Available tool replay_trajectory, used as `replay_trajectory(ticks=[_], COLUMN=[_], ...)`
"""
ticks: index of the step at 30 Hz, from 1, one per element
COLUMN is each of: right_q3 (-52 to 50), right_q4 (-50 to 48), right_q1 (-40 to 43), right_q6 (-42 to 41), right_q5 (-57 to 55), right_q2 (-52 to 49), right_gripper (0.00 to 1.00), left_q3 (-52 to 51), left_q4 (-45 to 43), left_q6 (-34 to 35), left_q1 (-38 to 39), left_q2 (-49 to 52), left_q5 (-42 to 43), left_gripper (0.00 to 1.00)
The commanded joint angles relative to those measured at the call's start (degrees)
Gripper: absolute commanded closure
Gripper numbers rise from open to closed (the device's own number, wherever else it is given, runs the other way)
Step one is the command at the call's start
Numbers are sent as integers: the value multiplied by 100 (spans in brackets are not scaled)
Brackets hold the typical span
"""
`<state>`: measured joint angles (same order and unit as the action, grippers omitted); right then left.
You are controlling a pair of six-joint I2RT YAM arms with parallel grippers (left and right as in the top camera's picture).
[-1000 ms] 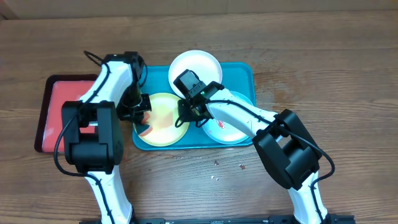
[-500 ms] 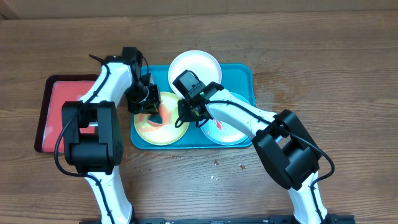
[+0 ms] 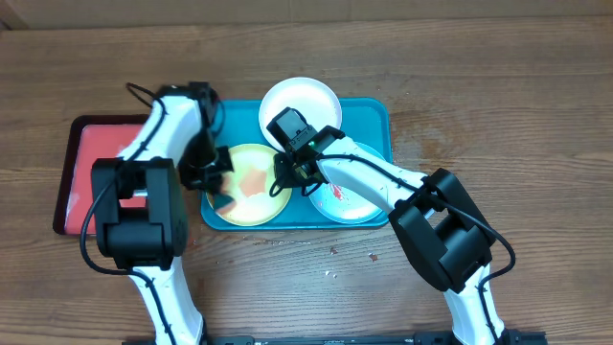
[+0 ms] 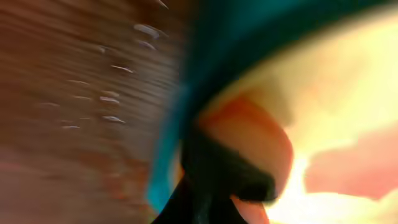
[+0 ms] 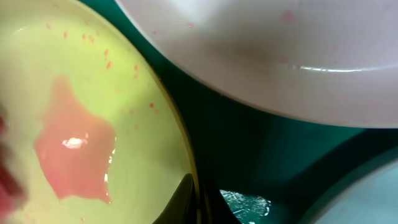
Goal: Clean dirty plates on tray and stack at the side
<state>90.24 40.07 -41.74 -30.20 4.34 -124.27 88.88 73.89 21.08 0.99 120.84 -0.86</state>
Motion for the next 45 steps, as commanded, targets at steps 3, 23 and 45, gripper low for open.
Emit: replay_trajectory(ticks=[3, 23, 45], right_q3=[-9, 2767, 2863], right_q4=[17, 979, -658], right_q1=[-4, -758, -1355], right_q6=[153, 2865, 6074], right_q5=[-76, -3858, -6813], right_q2=[0, 267, 267], right_gripper=[96, 96, 96], left_q3=[1128, 1626, 1622], left_q4=[299, 337, 413], left_q6=[297, 627, 592], left_q1=[-317, -2820, -3504], left_q2=[-42, -1628, -1626], left_q5=[-575, 398, 841], left_gripper=[96, 96, 96])
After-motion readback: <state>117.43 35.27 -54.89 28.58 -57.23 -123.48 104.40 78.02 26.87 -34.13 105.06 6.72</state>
